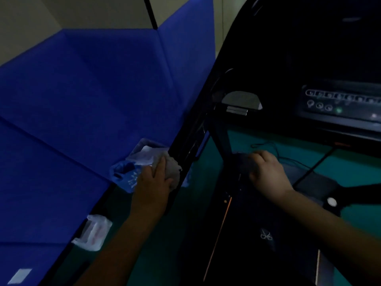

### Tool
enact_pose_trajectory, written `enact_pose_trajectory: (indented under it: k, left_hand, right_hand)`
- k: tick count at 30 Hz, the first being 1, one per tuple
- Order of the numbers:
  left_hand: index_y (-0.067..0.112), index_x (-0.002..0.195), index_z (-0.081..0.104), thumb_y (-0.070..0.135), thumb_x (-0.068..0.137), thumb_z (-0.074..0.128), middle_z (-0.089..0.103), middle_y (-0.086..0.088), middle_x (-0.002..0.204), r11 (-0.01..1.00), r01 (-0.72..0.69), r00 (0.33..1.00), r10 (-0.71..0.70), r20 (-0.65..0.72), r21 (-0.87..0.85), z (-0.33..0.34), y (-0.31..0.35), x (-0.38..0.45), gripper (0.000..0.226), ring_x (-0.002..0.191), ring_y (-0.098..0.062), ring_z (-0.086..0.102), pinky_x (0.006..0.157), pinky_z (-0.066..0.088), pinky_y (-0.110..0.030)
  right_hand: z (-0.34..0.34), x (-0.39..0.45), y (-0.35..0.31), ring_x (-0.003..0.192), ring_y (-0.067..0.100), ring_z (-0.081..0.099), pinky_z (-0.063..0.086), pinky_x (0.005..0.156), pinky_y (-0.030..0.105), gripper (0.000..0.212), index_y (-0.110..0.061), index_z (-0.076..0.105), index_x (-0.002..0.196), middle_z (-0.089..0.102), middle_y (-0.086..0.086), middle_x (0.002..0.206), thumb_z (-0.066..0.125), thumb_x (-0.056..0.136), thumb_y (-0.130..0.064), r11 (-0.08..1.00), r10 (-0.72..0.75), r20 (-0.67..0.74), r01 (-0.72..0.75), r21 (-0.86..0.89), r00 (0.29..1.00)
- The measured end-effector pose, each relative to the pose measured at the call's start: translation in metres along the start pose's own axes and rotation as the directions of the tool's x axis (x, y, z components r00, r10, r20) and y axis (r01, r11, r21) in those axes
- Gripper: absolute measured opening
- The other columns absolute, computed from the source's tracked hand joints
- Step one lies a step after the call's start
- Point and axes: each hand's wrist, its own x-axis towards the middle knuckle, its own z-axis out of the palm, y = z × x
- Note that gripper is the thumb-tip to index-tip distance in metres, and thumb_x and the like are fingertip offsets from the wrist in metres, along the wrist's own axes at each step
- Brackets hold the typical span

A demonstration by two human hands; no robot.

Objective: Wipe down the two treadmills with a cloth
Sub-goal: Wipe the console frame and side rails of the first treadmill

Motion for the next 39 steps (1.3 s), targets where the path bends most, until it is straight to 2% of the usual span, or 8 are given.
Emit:
enact_pose_trajectory:
  k: [3,8,16,21,26,30,34,39]
  left_hand:
    - [0.022,0.154,0.012,0.033,0.098,0.047,0.033,-0.020,0.136,0.997,-0.040,0.999,0.040,0.003,-0.061,-0.004,-0.007,-0.010,0.067,0.116,-0.032,0.041,0.100,0.036,-0.037]
    - [0.025,0.154,0.012,0.036,0.098,0.043,0.032,-0.019,0.133,0.994,-0.078,0.997,0.077,-0.013,-0.071,-0.005,-0.004,-0.010,0.064,0.119,-0.033,0.039,0.099,0.041,-0.044]
    - [0.021,0.151,0.025,0.030,0.095,0.052,0.036,-0.020,0.134,0.973,-0.115,0.993,0.110,-0.032,-0.199,-0.005,-0.020,-0.017,0.062,0.120,-0.033,0.043,0.102,0.043,-0.042]
    - [0.018,0.150,0.028,0.023,0.095,0.056,0.035,-0.019,0.139,0.951,-0.069,0.996,0.085,0.042,-0.300,-0.006,-0.034,-0.022,0.062,0.126,-0.032,0.040,0.107,0.038,-0.042]
    - [0.016,0.145,0.036,0.020,0.093,0.060,0.036,-0.017,0.140,0.933,-0.090,0.982,0.141,0.125,-0.348,-0.015,-0.045,-0.012,0.058,0.128,-0.028,0.039,0.098,0.031,-0.026]
    - [0.018,0.141,0.041,0.024,0.090,0.065,0.041,-0.015,0.136,0.919,-0.108,0.970,0.180,0.162,-0.378,-0.018,-0.054,-0.005,0.056,0.118,-0.017,0.040,0.091,0.030,-0.023]
    - [0.035,0.130,0.045,0.030,0.086,0.068,0.047,0.001,0.134,0.888,-0.126,0.935,0.256,0.246,-0.442,-0.028,-0.068,0.008,0.049,0.119,-0.005,0.043,0.092,0.033,-0.019]
    - [0.050,0.110,0.052,0.028,0.086,0.070,0.057,0.026,0.111,0.799,-0.077,0.869,0.347,0.352,-0.596,-0.046,-0.081,0.037,0.037,0.098,0.014,0.056,0.076,0.045,-0.008]
  right_hand:
    - [0.011,-0.050,-0.037,0.106,0.035,0.058,0.048,0.091,0.039,0.042,-0.008,0.063,0.116,0.061,0.013,0.115,0.066,0.075,-0.005,0.998,0.042,0.002,-0.042,0.047,0.999]
    - [0.021,-0.103,-0.095,0.107,0.027,0.058,0.047,0.094,0.034,0.039,-0.014,0.062,0.118,0.060,0.006,0.117,0.064,0.080,-0.006,0.985,0.070,0.039,-0.075,0.154,0.997]
    - [0.021,-0.019,-0.174,0.128,0.019,0.044,0.032,0.110,0.025,0.043,-0.013,0.048,0.137,0.050,0.005,0.137,0.052,0.094,-0.011,0.920,-0.109,-0.055,0.122,0.373,0.993]
    - [0.037,0.025,-0.170,0.138,0.027,0.035,0.028,0.116,0.044,0.039,-0.014,0.053,0.135,0.045,0.007,0.146,0.047,0.098,-0.024,0.955,-0.188,0.042,0.172,0.242,0.981]
    - [0.041,0.021,-0.167,0.142,0.025,0.030,0.019,0.117,0.041,0.038,-0.021,0.052,0.136,0.040,-0.001,0.150,0.046,0.099,-0.029,0.972,-0.185,0.069,0.172,0.159,0.980]
    - [0.044,0.023,-0.168,0.139,0.026,0.036,0.027,0.115,0.046,0.039,-0.020,0.055,0.132,0.044,0.000,0.148,0.046,0.096,-0.031,0.972,-0.182,0.049,0.172,0.160,0.982]
    - [0.053,0.019,-0.168,0.130,0.023,0.046,0.038,0.107,0.045,0.038,-0.020,0.057,0.128,0.047,-0.001,0.144,0.049,0.093,-0.031,0.964,-0.193,-0.044,0.197,0.180,0.980]
    - [0.047,0.018,-0.182,0.121,0.015,0.051,0.037,0.104,0.023,0.029,-0.018,0.065,0.118,0.057,-0.001,0.132,0.061,0.089,-0.016,0.954,-0.071,-0.155,0.112,0.277,0.985]
